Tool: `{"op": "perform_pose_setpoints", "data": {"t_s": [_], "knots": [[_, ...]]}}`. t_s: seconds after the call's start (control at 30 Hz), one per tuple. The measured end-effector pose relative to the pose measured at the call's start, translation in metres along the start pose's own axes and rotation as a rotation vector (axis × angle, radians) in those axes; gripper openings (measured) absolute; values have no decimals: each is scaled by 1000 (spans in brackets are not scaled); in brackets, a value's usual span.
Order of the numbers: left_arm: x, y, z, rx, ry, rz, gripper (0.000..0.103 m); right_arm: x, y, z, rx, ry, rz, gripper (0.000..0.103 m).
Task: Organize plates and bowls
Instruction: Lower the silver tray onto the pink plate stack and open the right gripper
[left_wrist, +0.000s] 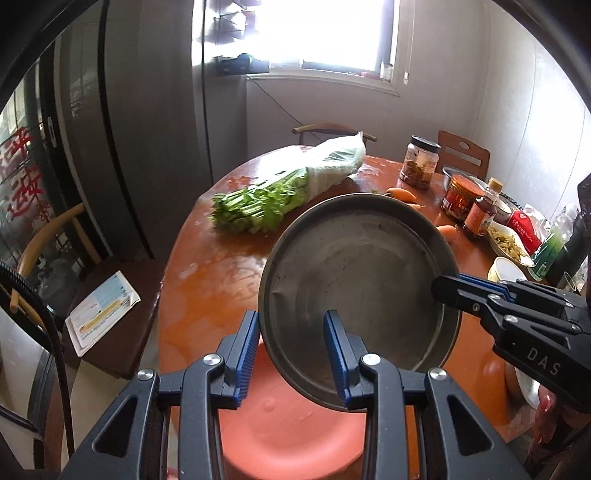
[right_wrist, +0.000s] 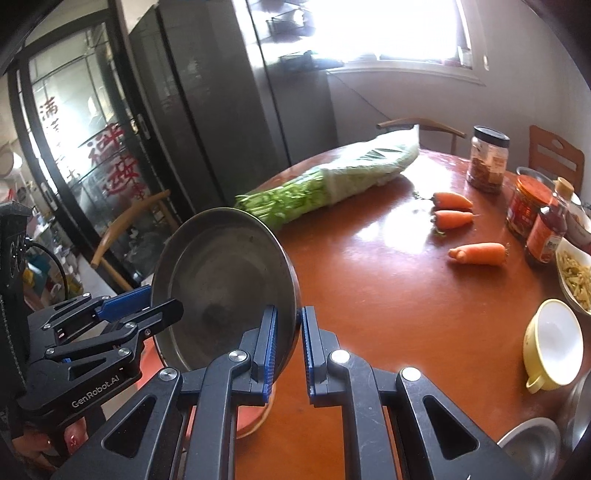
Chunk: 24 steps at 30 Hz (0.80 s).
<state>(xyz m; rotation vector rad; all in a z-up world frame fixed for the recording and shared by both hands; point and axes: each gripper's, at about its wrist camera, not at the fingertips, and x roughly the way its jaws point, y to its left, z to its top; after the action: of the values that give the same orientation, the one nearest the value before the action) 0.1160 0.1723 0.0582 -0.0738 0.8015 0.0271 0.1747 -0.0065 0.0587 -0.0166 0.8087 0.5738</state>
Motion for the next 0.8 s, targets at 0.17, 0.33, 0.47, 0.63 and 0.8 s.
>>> {"op": "perform_pose_setpoints", "data": {"t_s": [0.17, 0.33, 0.47, 0.63, 0.8], "knots": [[-16, 16, -14, -18, -11, 18, 36, 0, 20, -8, -31, 10, 18, 13], [-20, 28, -28, -32, 2, 39, 36, 4, 36, -18, -50, 26, 34, 13], [-15, 31, -39, -39, 22, 48, 36, 6, 42, -28, -59, 41, 37, 13], [-10, 33, -51, -45, 40, 47, 36, 15, 44, -41, -59, 68, 40, 13], [-4, 35, -58, -52, 49, 53, 36, 24, 42, -50, -56, 89, 43, 13]]}}
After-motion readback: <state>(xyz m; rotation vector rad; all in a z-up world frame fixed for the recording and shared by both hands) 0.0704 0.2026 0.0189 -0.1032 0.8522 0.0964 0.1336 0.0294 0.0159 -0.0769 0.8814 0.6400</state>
